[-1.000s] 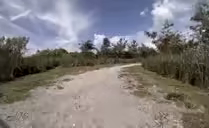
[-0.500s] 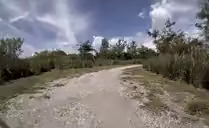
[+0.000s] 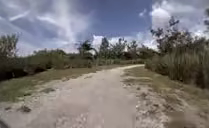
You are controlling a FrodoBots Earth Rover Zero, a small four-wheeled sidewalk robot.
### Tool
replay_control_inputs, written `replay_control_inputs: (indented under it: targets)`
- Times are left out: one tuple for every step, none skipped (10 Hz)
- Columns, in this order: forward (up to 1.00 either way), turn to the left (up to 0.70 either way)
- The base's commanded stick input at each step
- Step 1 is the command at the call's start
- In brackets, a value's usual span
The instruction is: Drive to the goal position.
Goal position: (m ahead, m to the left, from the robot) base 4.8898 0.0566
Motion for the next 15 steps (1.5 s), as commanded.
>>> replay_control_inputs:
  targets:
    - [0.85, 0.0]
    - [0.85, 0.0]
    - [0.85, 0.0]
    - [0.85, 0.0]
    - [0.85, 0.0]
    - [0.85, 0.0]
    - [0.85, 0.0]
    - [0.85, 0.0]
    - [0.85, 0.0]
    - [0.85, 0.0]
    - [0.85, 0.0]
    - [0.85, 0.0]
    - [0.85, 0.0]
    - [0.85, 0.0]
    - [0.85, 0.0]
